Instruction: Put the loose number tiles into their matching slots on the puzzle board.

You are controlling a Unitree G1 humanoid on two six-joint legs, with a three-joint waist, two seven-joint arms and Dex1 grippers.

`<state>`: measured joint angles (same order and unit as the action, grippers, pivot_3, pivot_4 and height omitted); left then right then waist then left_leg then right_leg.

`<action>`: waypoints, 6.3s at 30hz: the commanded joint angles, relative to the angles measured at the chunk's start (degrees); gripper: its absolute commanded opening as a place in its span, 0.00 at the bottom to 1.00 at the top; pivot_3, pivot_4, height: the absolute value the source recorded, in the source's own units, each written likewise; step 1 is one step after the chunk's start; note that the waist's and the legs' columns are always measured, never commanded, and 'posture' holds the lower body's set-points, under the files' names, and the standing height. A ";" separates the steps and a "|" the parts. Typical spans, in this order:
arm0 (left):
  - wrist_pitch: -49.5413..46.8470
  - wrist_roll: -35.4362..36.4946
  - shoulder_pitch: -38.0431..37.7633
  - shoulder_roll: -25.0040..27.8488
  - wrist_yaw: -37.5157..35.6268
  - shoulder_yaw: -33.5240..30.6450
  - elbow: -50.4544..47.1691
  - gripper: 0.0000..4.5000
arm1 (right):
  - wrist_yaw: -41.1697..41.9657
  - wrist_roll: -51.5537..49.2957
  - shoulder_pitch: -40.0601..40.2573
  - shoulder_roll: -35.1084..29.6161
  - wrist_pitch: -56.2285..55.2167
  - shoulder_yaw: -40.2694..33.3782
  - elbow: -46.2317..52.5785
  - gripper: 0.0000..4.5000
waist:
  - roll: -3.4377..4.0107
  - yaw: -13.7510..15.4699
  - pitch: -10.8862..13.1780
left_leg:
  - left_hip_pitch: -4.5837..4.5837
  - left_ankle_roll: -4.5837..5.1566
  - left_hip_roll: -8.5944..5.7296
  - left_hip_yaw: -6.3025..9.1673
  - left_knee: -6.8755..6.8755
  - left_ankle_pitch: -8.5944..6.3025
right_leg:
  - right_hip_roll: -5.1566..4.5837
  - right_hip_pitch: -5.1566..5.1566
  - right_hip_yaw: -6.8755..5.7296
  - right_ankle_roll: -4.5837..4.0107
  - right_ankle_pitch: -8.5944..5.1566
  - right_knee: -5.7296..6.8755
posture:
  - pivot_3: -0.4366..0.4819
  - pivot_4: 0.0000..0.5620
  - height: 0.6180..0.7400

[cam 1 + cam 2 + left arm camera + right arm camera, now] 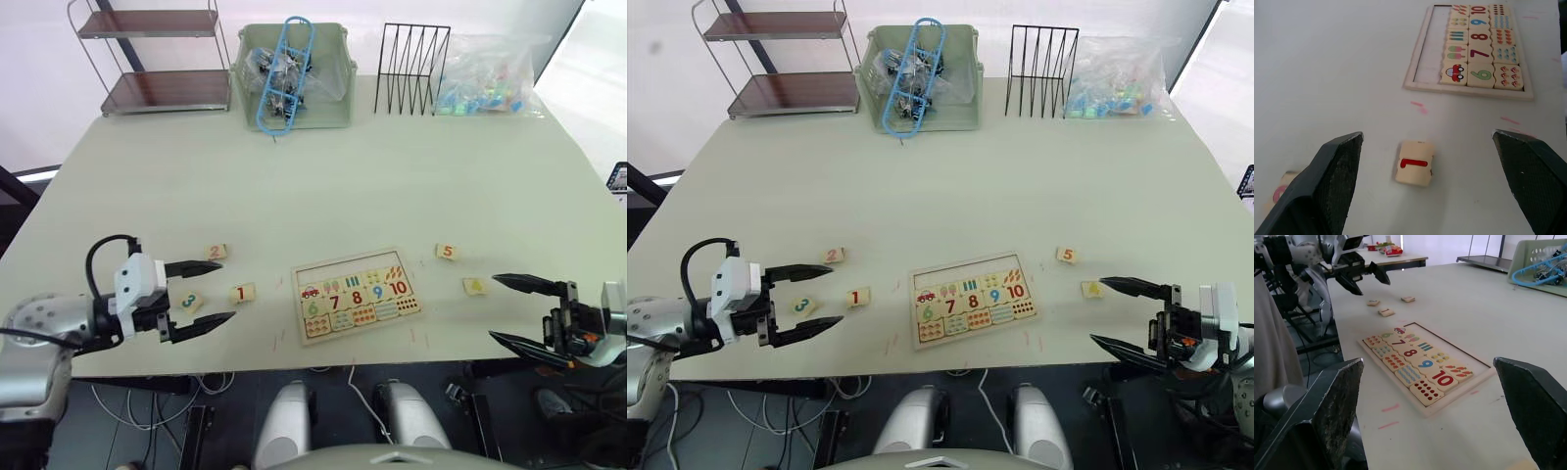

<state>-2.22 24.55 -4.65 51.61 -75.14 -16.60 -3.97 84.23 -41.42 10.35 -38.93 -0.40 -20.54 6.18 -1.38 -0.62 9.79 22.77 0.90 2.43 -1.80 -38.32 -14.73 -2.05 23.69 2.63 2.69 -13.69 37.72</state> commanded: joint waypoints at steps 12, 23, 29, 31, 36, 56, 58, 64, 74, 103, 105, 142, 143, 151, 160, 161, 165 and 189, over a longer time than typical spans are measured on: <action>5.11 -9.06 14.96 2.57 -6.23 12.92 13.41 1.00 | 0.37 1.54 3.18 1.18 -5.89 -3.16 -2.32 0.99 | 0.00 -0.02 0.00 | 0.00 0.00 -0.01 0.02 0.00 0.00 | 0.04 0.00 0.00 0.19 0.11 0.03 | 0.48 0.27 1.00; 10.32 -12.03 19.43 1.79 -7.76 16.26 21.53 1.00 | 0.99 1.41 4.75 2.17 -9.95 -4.32 -3.92 0.99 | 0.00 0.00 0.00 | 0.01 0.00 -0.01 0.02 -0.01 0.00 | 0.05 0.00 0.01 0.19 0.12 0.04 | 0.48 0.27 1.00; 11.18 -12.15 19.73 1.25 -7.56 16.88 22.63 1.00 | 1.16 1.17 5.26 2.29 -10.85 -4.45 -4.52 0.99 | 0.01 0.00 0.00 | 0.00 0.00 -0.01 0.02 -0.01 0.00 | 0.05 0.00 0.02 0.19 0.12 0.07 | 0.48 0.27 1.00; 11.10 -12.03 19.87 0.97 -7.46 16.90 22.86 0.88 | 1.14 1.15 5.32 2.30 -11.03 -4.51 -4.66 1.00 | 0.01 0.02 -0.01 | -0.01 0.00 0.00 0.02 -0.01 0.00 | 0.05 0.00 0.02 0.19 0.12 0.07 | 0.48 0.27 1.00; 10.52 -12.03 20.02 0.36 -7.07 16.73 23.15 0.41 | 1.29 1.11 5.51 2.17 -11.34 -4.65 -4.88 1.00 | 0.01 0.12 -0.01 | -0.01 0.00 -0.01 0.03 -0.02 0.00 | 0.05 0.00 0.01 0.19 0.12 0.10 | 0.48 0.27 1.00; 6.19 -8.30 18.10 1.33 -6.24 14.76 14.44 0.20 | 0.25 0.81 6.41 2.78 -11.74 -4.51 -3.89 1.00 | 0.03 0.07 -0.02 | -0.01 0.00 -0.01 0.04 -0.03 0.00 | 0.05 0.00 0.01 0.19 0.12 0.11 | 0.48 0.27 1.00; 3.49 -7.39 17.89 1.99 -5.93 14.44 11.79 0.20 | 0.05 0.69 6.49 2.71 -11.57 -4.60 -3.58 1.00 | 0.02 0.06 -0.02 | -0.01 0.00 -0.01 0.05 -0.03 0.00 | 0.04 0.00 0.01 0.19 0.12 0.11 | 0.48 0.27 1.00; -15.35 0.55 19.61 4.14 -4.64 14.53 0.15 0.20 | -0.95 0.90 6.85 2.73 -11.23 -4.32 -2.18 1.00 | 0.03 0.04 -0.01 | 0.00 0.00 -0.01 0.06 -0.03 0.00 | 0.05 0.00 0.01 0.20 0.12 0.12 | 0.48 0.27 1.00; -26.39 0.59 27.91 3.48 1.42 17.36 -7.92 0.20 | -6.24 0.62 6.39 4.69 -9.29 -2.36 4.39 1.00 | 0.01 0.03 -0.01 | 0.01 0.00 -0.02 0.17 -0.04 0.01 | 0.10 -0.01 -0.02 0.20 0.11 0.14 | 0.48 0.27 1.00; -50.71 -10.13 47.27 6.49 5.24 40.61 -18.82 0.20 | -12.15 0.48 6.14 7.02 -8.55 -0.18 9.61 1.00 | 0.01 0.01 0.00 | 0.07 0.00 -0.05 0.27 -0.06 0.01 | 0.16 -0.01 -0.03 0.20 0.10 0.13 | 0.48 0.27 1.00; -51.44 -10.98 47.98 6.78 4.81 42.31 -18.73 0.20 | -12.08 0.71 6.70 7.14 -8.81 -0.15 9.56 1.00 | 0.01 0.01 0.00 | 0.07 0.00 -0.05 0.28 -0.06 0.01 | 0.16 -0.01 -0.04 0.21 0.10 0.14 | 0.48 0.27 1.00; -52.37 -20.23 51.33 -2.28 6.81 51.16 -11.74 0.20 | -12.71 1.07 11.12 7.61 -10.79 -1.79 9.77 1.00 | 0.00 0.05 0.00 | 0.10 0.00 -0.07 0.38 -0.08 0.01 | 0.17 -0.02 -0.08 0.19 0.11 0.15 | 0.48 0.27 1.00; -52.27 -20.37 51.47 -2.27 6.62 51.23 -11.62 0.20 | -12.76 1.08 11.11 7.60 -10.79 -1.81 9.81 1.00 | 0.00 0.06 0.00 | 0.10 0.00 -0.07 0.38 -0.09 0.01 | 0.17 -0.02 -0.08 0.19 0.11 0.15 | 0.48 0.27 1.00; -52.81 -20.87 52.13 -1.95 5.56 51.80 -11.41 0.20 | -13.66 1.18 12.20 7.81 -10.95 -1.81 11.17 1.00 | 0.01 0.05 0.00 | 0.10 0.01 -0.07 0.39 -0.09 0.01 | 0.17 -0.02 -0.09 0.19 0.10 0.16 | 0.48 0.27 1.00; -52.86 -21.51 52.38 -2.04 5.54 52.39 -10.80 0.20 | -14.13 1.17 12.46 7.65 -10.89 -1.91 11.58 1.00 | 0.01 0.05 0.00 | 0.10 0.00 -0.07 0.40 -0.09 0.01 | 0.16 -0.02 -0.09 0.19 0.11 0.16 | 0.48 0.27 1.00; -52.82 -21.57 52.39 -2.02 5.56 52.40 -10.72 0.20 | -14.15 1.18 12.48 7.67 -10.90 -1.87 11.58 1.00 | 0.01 0.05 0.00 | 0.10 0.01 -0.07 0.40 -0.09 0.01 | 0.16 -0.02 -0.09 0.19 0.10 0.16 | 0.48 0.27 1.00; -52.71 -21.89 52.26 -1.89 5.50 52.27 -10.51 0.20 | -14.17 1.26 12.64 7.74 -10.99 -1.69 11.62 1.00 | 0.00 0.05 0.00 | 0.10 0.01 -0.07 0.40 -0.09 0.01 | 0.16 -0.02 -0.09 0.19 0.10 0.16 | 0.48 0.27 1.00; -52.41 -22.02 51.22 -1.88 5.20 52.52 -10.71 0.20 | -14.44 1.63 12.91 7.80 -11.36 -1.51 11.66 1.00 | 0.01 0.05 0.00 | 0.10 0.01 -0.07 0.40 -0.09 0.01 | 0.16 -0.02 -0.09 0.19 0.11 0.16 | 0.48 0.27 1.00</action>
<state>-55.09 2.96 46.64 49.68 -69.93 36.40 -13.97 69.75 -39.40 22.86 -31.21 -10.64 -20.78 15.98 -1.38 -0.56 9.79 22.87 0.90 2.35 -1.40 -38.41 -14.72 -1.89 23.66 2.54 2.89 -13.59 37.88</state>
